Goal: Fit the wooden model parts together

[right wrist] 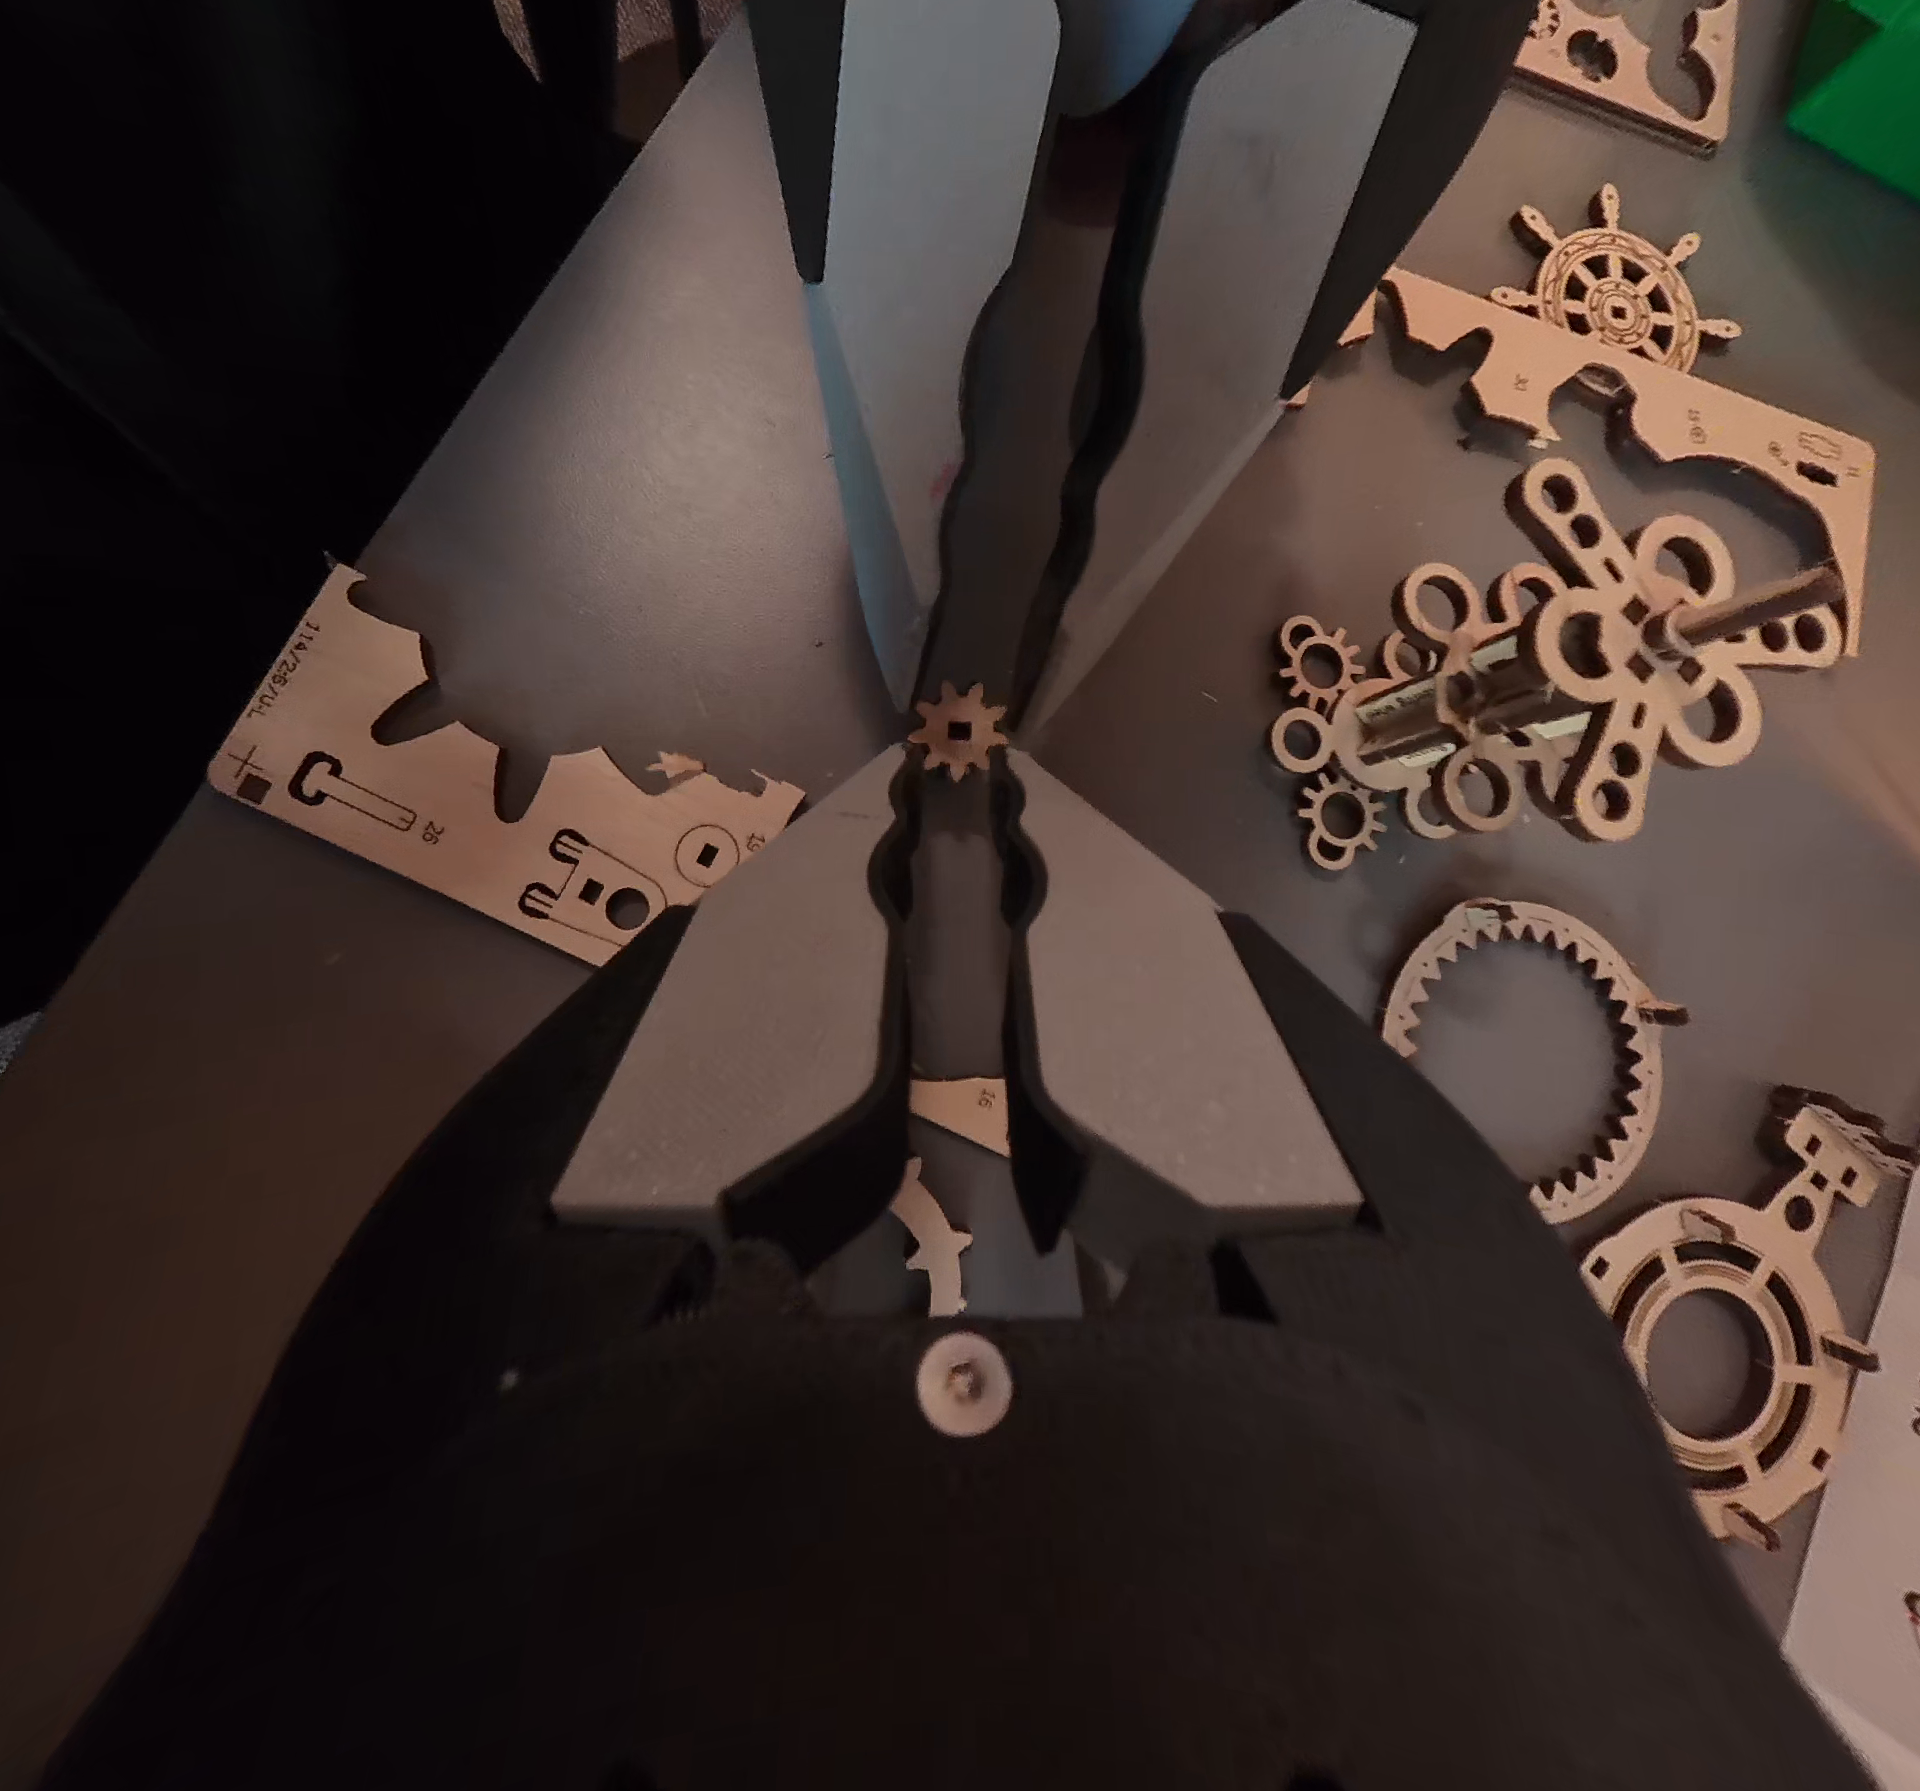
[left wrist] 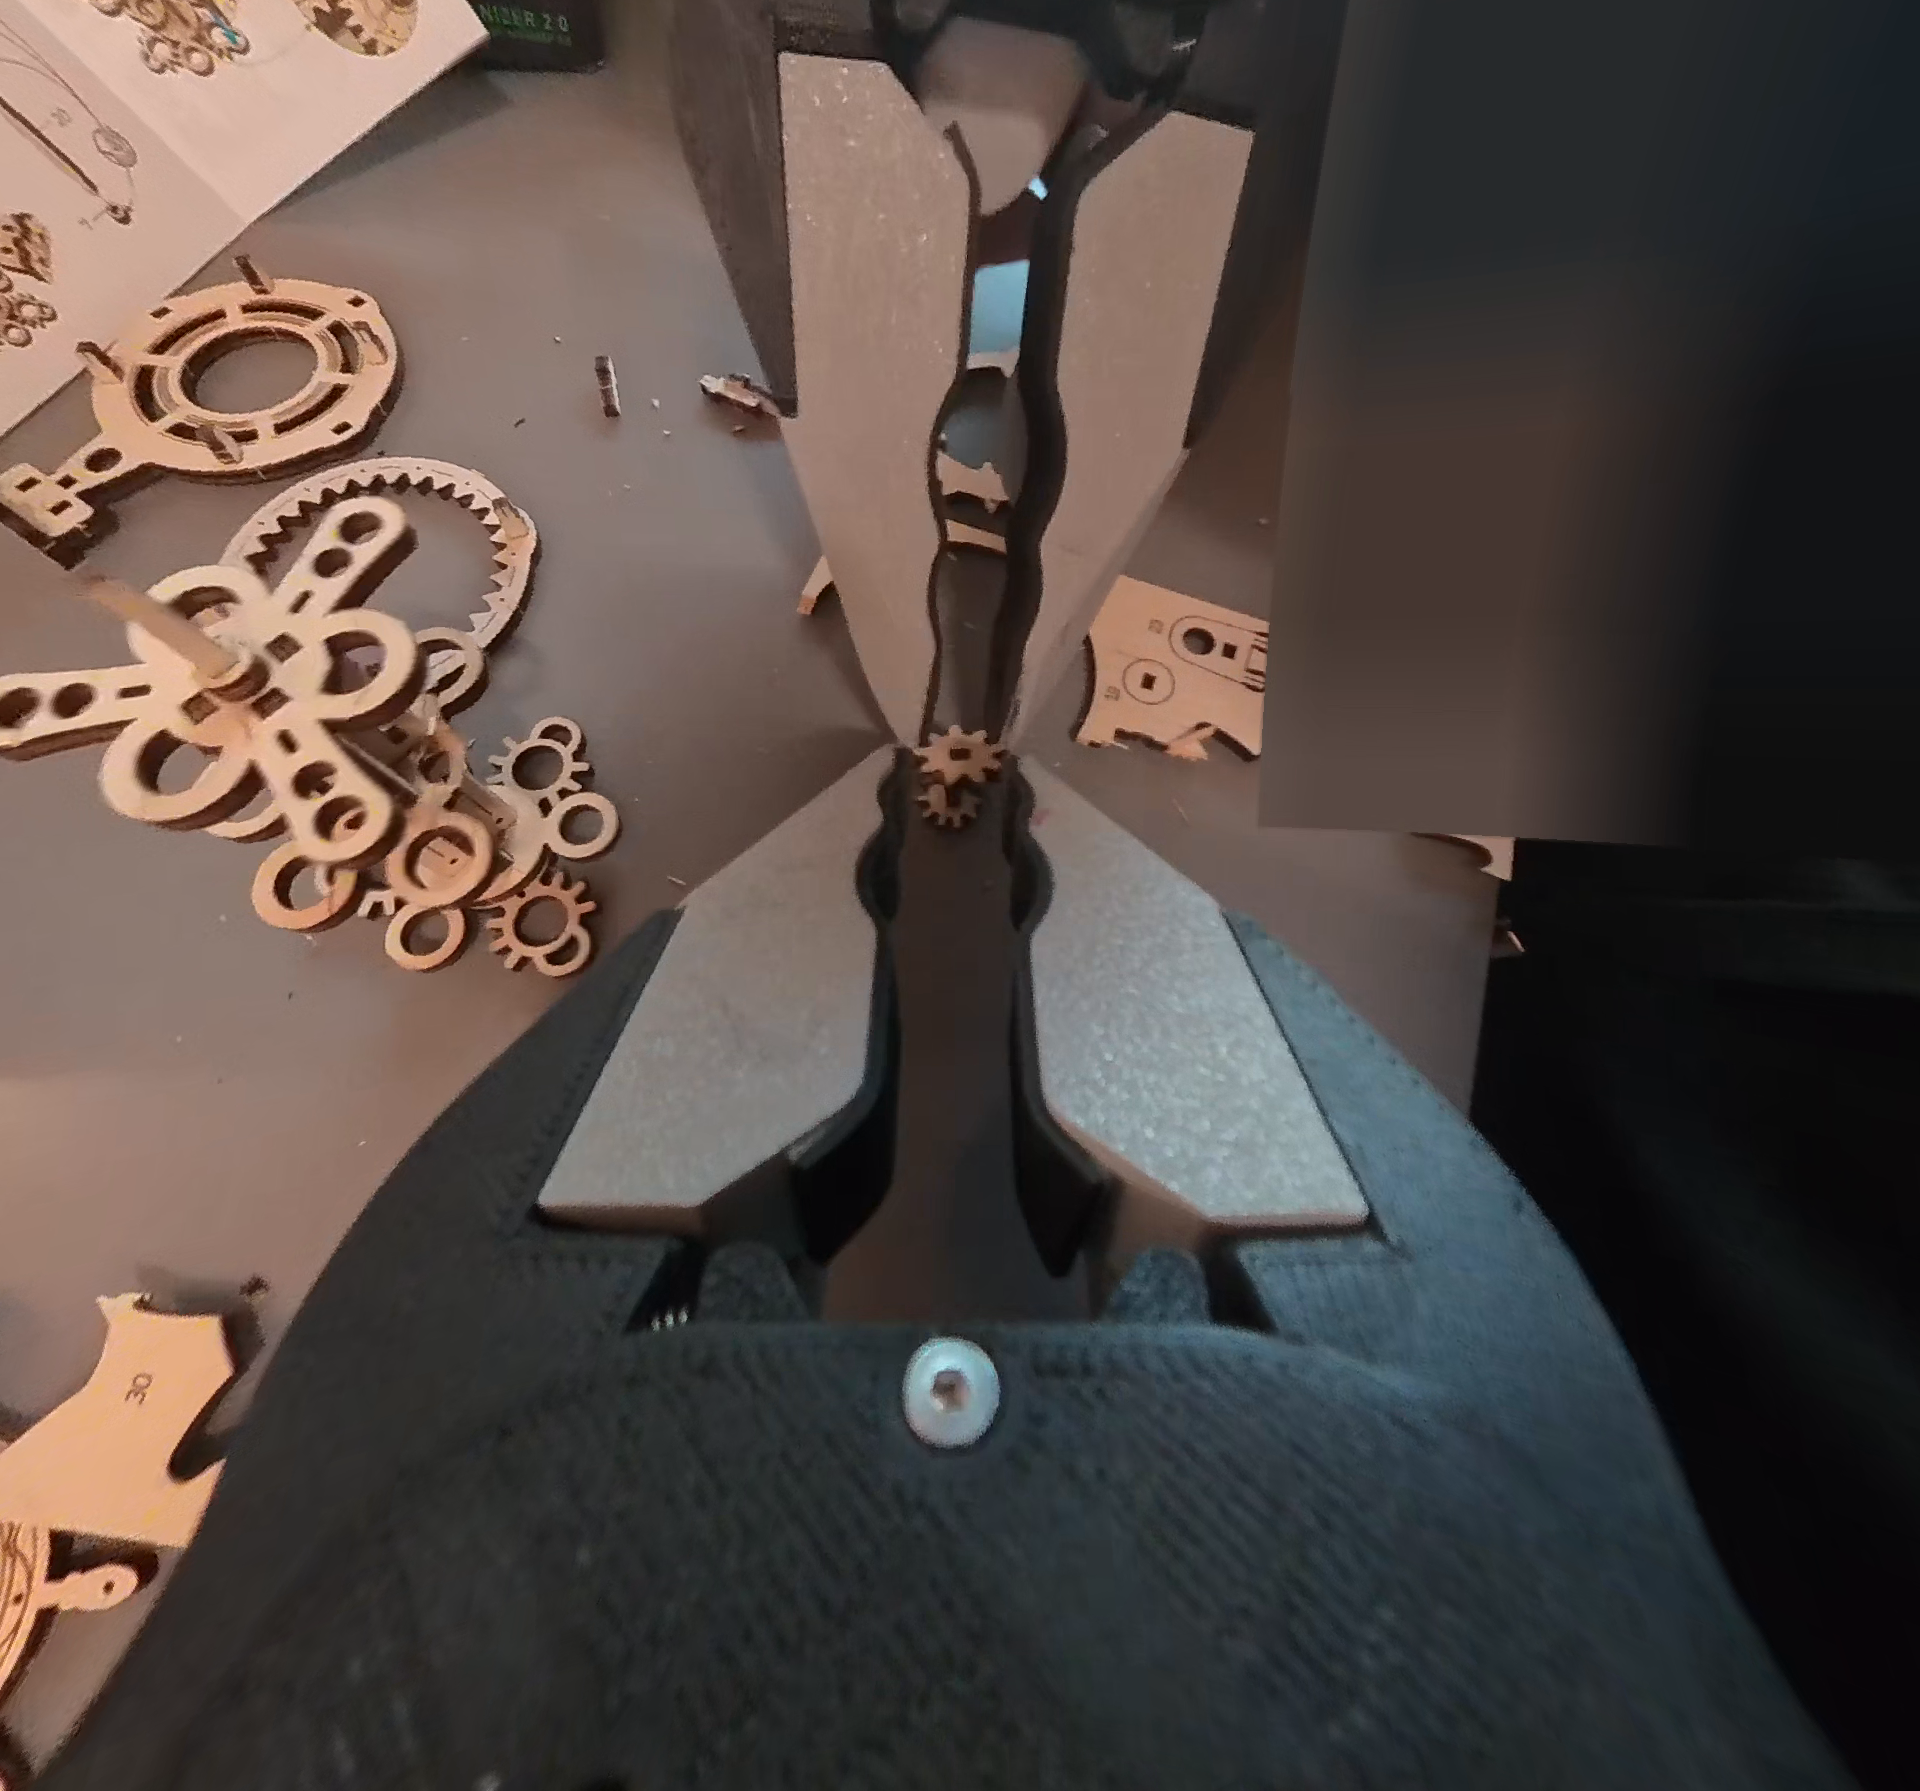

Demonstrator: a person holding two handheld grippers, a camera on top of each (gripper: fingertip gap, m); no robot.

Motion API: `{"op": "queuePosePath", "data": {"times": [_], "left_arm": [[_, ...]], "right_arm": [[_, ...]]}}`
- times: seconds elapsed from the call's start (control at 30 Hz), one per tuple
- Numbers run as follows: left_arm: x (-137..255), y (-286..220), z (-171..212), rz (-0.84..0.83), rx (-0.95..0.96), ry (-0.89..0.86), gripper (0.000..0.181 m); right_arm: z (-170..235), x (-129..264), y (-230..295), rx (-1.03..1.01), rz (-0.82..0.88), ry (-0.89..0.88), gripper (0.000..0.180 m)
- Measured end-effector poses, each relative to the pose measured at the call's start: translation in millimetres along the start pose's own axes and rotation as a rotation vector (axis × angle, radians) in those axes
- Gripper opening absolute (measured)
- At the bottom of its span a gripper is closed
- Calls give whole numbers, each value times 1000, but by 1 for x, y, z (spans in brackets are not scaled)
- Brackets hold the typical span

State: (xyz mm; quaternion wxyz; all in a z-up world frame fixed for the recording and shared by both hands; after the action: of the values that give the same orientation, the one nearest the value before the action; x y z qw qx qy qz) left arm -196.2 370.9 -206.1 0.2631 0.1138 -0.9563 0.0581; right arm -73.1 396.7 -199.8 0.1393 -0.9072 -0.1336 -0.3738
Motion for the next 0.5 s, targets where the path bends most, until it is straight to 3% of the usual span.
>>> {"op": "queuePosePath", "data": {"times": [0.03,0.5], "left_arm": [[1,1,0,-1,7,-12,11],[2,-3,2,-36,-66,12,9]], "right_arm": [[0,0,0,3,1,2,9],[-2,1,-1,-8,1,9,9]]}}
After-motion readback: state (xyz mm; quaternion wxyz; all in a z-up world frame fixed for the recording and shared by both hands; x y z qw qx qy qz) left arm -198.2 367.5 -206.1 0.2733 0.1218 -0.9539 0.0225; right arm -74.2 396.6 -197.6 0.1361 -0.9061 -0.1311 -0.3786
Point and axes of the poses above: each gripper's, where its closed fingertips meet, x back along the fingers, z out of its underside, y = z × x across the jaws, the point moved 9 cm from there along x, back along the fingers, and after that the axes turned 4 degrees about -y, right-handed, at the moved point
